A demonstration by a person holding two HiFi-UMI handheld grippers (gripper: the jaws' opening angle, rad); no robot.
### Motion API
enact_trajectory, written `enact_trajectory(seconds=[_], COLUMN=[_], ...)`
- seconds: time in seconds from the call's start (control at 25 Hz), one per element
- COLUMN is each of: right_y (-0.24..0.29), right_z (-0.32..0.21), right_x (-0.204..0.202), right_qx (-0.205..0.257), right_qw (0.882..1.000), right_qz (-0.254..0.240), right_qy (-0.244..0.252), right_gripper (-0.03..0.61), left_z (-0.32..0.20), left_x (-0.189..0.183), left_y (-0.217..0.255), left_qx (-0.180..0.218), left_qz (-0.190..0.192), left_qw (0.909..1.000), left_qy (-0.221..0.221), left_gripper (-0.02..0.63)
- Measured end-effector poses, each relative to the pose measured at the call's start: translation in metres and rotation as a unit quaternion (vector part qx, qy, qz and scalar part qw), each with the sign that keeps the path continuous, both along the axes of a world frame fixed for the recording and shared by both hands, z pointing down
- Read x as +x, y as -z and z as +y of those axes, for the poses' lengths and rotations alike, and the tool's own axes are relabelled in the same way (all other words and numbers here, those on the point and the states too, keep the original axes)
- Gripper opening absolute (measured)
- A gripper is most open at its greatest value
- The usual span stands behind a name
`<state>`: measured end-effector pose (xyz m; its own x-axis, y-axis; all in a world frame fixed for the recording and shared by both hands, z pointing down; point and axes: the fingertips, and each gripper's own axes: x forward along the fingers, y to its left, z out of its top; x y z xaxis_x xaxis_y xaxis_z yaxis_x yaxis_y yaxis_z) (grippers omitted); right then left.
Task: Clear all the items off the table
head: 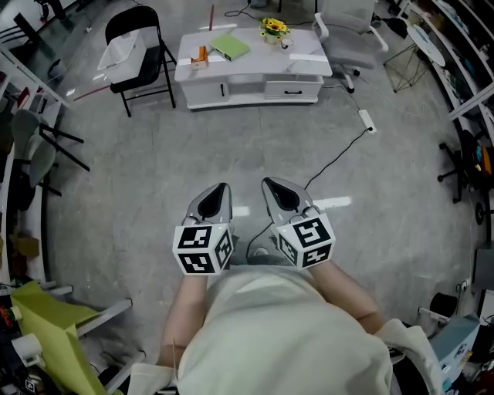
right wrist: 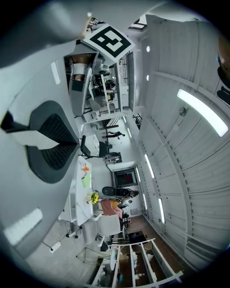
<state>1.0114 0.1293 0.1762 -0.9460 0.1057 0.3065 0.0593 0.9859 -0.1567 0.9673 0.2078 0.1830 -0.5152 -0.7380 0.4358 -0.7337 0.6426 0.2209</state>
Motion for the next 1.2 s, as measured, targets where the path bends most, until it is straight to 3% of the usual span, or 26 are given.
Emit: enact_trajectory(seconds=[0.32,0.68,1.2], right_y=[0.001,0.008,0.016], right_z=[-0.01,-0.009,-0.005], right_x=[-0.049,-0.127,-0.238], right_qx=[-0.003,0.008,0.013], right_qw=[1.0,0.999,0.999], right_qz=[0.003,-0.008,-0.011], right_qy=[-0.018,-0.035,-0.034], right_gripper=[-0.003,-0.003,-0.003], left_z=[0.0,-0.006,-0.018], left_x=[-0.046,-0.126,-0.233], left_y=[-0.002,-0.001,-0.004], left_qx=[0.006,0.009,0.008], left_qz=[0.003,-0.005,0.007], left_qw=[0.9998,0.9987,0.9982], left_qy=[-0.02,-0.05,-0.059], left_gripper=[0.009,0.009,0.009])
